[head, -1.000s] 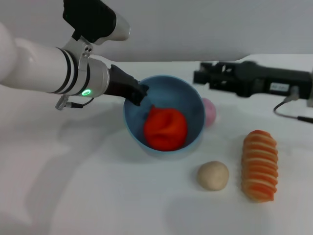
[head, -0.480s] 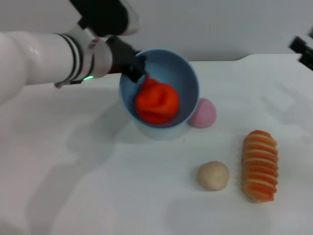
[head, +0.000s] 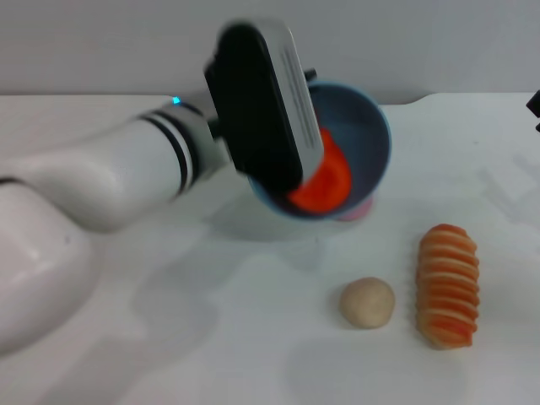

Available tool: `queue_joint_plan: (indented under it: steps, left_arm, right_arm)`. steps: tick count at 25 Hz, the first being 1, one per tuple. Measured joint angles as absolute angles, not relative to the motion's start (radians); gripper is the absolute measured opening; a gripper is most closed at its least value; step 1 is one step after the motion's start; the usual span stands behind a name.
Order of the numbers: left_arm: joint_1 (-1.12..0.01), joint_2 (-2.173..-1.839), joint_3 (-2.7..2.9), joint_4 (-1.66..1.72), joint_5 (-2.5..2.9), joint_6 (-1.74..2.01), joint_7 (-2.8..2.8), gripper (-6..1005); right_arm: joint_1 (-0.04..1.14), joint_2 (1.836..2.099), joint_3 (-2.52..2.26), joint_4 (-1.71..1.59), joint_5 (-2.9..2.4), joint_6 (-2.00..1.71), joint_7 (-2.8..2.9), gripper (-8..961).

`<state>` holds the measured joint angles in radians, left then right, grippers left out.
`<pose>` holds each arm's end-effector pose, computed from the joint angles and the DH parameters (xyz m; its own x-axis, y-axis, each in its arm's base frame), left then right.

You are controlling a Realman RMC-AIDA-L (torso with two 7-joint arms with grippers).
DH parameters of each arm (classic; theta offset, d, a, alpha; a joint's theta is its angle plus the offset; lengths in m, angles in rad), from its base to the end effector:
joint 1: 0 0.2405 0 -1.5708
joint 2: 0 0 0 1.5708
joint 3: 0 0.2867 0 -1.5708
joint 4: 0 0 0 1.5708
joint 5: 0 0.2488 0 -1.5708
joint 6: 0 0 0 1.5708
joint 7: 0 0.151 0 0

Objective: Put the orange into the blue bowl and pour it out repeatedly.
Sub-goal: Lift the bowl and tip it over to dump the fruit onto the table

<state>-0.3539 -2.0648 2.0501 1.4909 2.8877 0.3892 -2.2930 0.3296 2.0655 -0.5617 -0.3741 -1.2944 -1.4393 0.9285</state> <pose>-0.1084 0.3951 -0.1030 0.9206 -0.3262 -0.2148 -0.3727 -0.5693 -0.7328 0.3889 0.3385 0.0267 0.5199 0.0130 -0.8542 -0.7506 -0.4704 -0.4640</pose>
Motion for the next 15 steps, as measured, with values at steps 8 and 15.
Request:
queue_joint_plan:
  steps: [8,15]
  left_arm:
    - [-0.181,-2.068,2.168,1.493,2.890,0.093,-1.931,-1]
    - [-0.127,-2.069,2.218,1.443,2.889,-0.046,-1.771,-1]
  right_arm:
    - [0.346,2.067,-0.562,-0.370,-1.294,-1.414,0.931,750]
    - [0.368,2.067,-0.562,-0.366,-1.296,-1.412,0.932,749]
